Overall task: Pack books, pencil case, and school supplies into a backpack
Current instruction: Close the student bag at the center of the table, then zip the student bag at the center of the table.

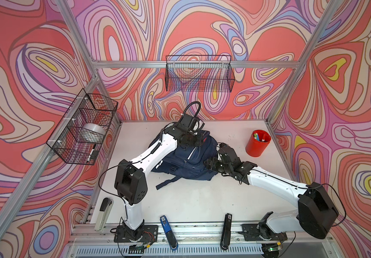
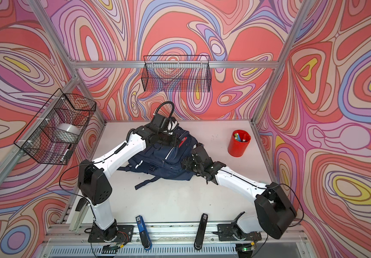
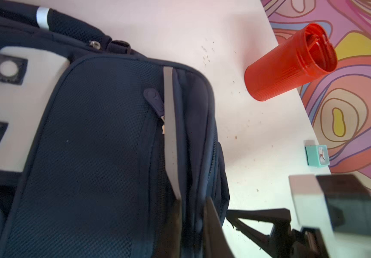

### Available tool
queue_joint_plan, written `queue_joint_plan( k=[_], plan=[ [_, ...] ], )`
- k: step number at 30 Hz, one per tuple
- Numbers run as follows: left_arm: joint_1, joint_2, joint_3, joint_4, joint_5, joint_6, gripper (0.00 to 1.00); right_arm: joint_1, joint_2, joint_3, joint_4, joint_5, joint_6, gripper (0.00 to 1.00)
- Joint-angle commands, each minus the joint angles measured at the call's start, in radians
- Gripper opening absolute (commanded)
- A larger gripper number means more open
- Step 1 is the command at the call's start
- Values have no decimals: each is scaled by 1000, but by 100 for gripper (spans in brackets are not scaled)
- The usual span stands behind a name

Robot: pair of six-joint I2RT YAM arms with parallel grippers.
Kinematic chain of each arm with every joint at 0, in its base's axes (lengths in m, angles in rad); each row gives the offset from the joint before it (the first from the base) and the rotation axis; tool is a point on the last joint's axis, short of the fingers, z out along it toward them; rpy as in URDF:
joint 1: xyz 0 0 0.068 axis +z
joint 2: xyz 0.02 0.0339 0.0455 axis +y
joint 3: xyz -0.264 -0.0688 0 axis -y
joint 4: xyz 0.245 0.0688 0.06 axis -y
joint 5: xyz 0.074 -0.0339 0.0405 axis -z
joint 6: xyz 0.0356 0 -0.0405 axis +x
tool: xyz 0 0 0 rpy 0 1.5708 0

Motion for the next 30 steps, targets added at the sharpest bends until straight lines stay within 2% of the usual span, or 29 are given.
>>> queue_joint_plan(
  k=[1,3,5,8,12,14,17,20,25,30],
  plan=[
    [-2,-28,-22,104,52,-23,33,50,-48,-41,45,64,-2,72],
    [-2,-48,-22,102,62,-22,53,90,-51,-41,78,72,-1,71],
    [-1,-78,-5,71,51,-18,75,160,-55,-20,78,144,-1,70],
    [12,-138,-24,27,13,-17,88,244,-16,45,25,254,9,68],
    [122,-274,-254,170,146,-170,100,298,75,107,38,278,20,64],
    [185,-358,-419,297,179,-257,100,334,143,167,35,320,9,60],
    [245,-453,-581,397,138,-302,100,348,242,271,-22,361,-16,57],
    [266,-497,-725,543,142,-377,92,348,313,329,-25,359,-39,53],
    [268,-476,-830,701,153,-495,82,349,397,388,-65,336,-21,44],
    [268,-451,-917,841,105,-608,76,355,426,370,-65,340,4,43]
  ],
)
